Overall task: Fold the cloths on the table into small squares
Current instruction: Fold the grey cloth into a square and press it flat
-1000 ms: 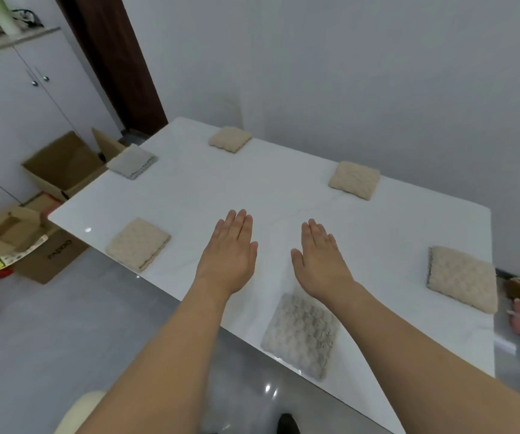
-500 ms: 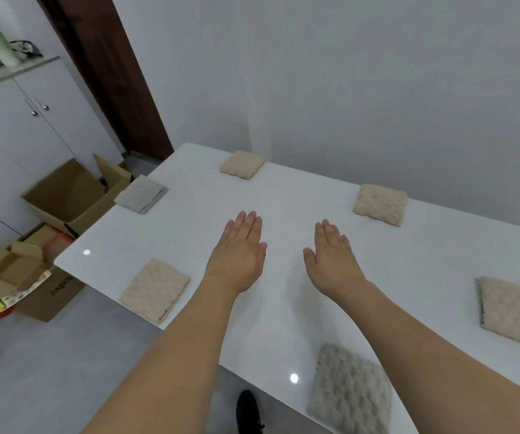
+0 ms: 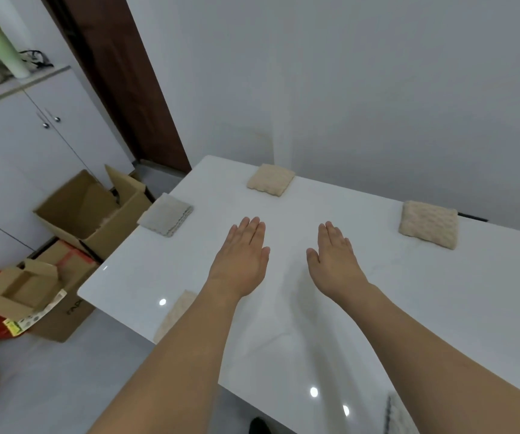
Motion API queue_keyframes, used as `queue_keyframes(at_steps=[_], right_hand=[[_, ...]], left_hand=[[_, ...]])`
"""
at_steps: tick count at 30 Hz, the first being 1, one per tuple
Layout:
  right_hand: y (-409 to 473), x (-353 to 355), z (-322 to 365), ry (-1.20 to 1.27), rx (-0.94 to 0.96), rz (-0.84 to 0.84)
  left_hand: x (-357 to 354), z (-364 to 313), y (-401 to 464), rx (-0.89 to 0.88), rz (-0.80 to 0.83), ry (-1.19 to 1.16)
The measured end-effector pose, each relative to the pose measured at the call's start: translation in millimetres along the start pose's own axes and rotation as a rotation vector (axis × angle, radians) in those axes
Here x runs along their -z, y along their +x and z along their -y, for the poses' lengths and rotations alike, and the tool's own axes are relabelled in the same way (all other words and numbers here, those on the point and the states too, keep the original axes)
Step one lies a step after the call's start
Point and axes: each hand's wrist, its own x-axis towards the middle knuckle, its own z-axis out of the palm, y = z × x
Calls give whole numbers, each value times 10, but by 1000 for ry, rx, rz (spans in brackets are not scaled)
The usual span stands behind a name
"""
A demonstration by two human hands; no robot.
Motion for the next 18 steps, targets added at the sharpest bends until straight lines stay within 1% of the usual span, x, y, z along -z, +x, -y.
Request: queue_keyframes(at_steps=[7, 13, 18], right_hand=[[326, -290, 525, 32, -54, -30], [602, -816, 1078, 75, -101, -5], [713, -1127, 1238, 77, -138, 38]], left_hand=[[8, 739, 205, -59, -15, -24], [-199, 1653, 350, -62, 49, -53], [-403, 1984, 351, -64, 100, -80]])
